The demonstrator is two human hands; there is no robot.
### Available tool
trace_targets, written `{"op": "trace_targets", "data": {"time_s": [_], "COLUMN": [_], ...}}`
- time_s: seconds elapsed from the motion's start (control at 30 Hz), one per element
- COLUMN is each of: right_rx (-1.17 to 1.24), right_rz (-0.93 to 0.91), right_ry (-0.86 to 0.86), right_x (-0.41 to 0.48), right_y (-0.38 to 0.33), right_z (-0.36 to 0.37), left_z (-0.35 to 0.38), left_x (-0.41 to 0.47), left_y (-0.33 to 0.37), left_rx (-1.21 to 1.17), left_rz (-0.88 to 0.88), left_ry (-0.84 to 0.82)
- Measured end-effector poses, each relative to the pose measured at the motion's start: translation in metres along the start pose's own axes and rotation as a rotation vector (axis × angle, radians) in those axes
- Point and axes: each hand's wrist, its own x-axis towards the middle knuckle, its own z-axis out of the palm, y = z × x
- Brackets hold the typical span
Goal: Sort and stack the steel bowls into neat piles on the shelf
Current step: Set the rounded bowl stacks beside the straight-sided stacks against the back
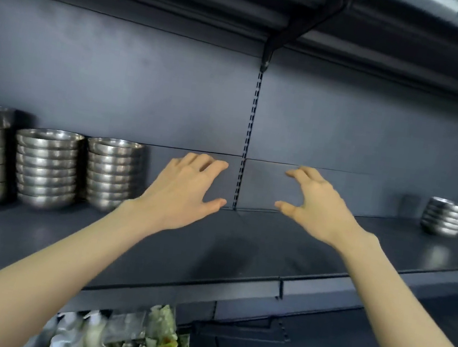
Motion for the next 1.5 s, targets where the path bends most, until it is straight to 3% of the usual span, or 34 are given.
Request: {"op": "trace_targets", "data": {"time_s": [0.37, 1.1, 1.5], "right_rx": [-0.092, -0.166, -0.053], "right_rz": [0.113, 0.305, 0.270], "right_ry": [-0.083, 0.030, -0.045], "right_x": [-0.066, 0.037, 0.086], "right_y": [0.194, 0.555, 0.766], "right_z": [-0.056, -0.078, -0.062], "left_z": [0.070, 0.284, 0.421], "left_x": [0.068, 0.362, 0.471], "left_y": [0.189, 0.378, 0.499], "left_rx": [-0.048, -0.200, -0.338], "left_rz": [0.098, 0.291, 0.116], "left_ry": [-0.064, -0.016, -0.179]}}
